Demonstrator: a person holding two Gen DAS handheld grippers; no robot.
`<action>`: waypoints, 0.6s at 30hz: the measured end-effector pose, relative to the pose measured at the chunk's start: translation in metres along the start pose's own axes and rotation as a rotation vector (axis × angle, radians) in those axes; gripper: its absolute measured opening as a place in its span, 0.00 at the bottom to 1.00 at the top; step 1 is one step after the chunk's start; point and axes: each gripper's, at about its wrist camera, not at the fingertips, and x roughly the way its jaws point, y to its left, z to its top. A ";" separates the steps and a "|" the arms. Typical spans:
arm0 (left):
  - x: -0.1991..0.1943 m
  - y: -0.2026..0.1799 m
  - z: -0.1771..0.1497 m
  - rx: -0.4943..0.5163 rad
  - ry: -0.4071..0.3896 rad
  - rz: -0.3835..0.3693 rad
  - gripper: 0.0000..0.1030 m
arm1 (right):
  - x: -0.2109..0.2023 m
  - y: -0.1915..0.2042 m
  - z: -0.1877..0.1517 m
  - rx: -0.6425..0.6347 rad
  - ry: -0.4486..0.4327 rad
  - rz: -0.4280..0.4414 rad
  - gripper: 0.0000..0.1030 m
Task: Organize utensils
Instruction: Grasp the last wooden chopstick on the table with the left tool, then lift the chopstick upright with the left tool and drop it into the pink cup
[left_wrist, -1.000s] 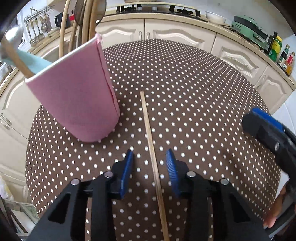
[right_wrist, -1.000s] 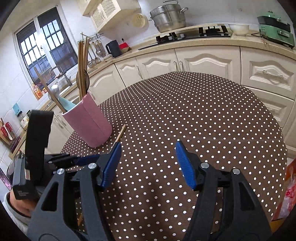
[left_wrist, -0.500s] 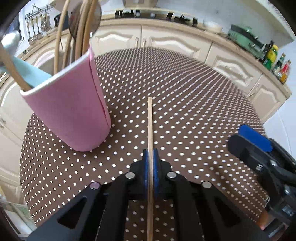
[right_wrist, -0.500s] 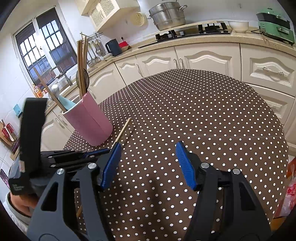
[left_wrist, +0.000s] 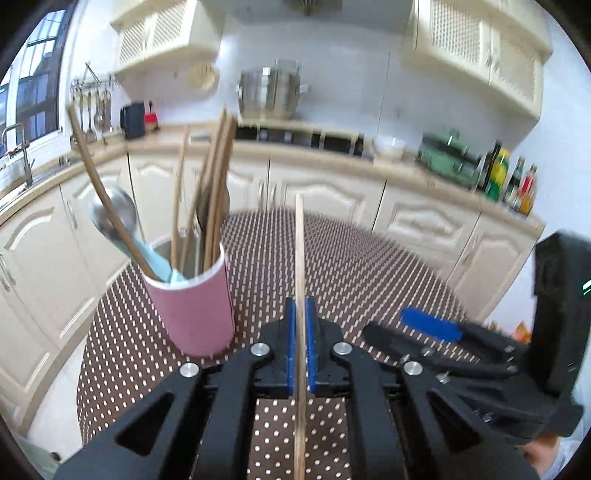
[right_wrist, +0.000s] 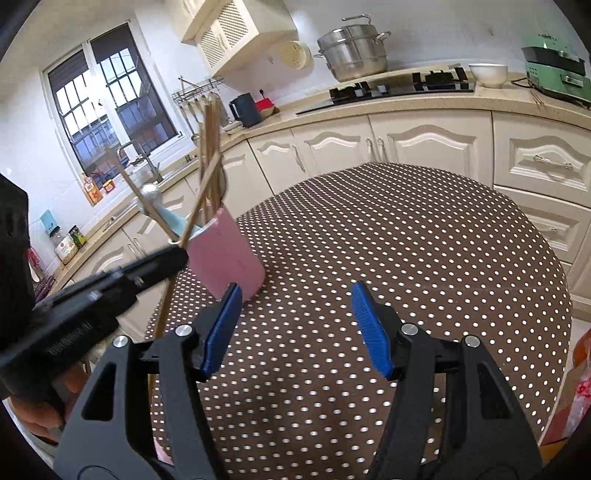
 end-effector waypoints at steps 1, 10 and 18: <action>-0.005 0.002 0.002 -0.009 -0.027 -0.007 0.05 | -0.001 0.003 0.001 -0.004 -0.004 0.005 0.60; -0.069 0.038 0.019 -0.121 -0.401 -0.082 0.05 | 0.001 0.027 0.012 -0.037 -0.048 0.045 0.61; -0.083 0.073 0.032 -0.213 -0.635 -0.024 0.05 | 0.023 0.033 0.033 -0.040 -0.097 0.086 0.61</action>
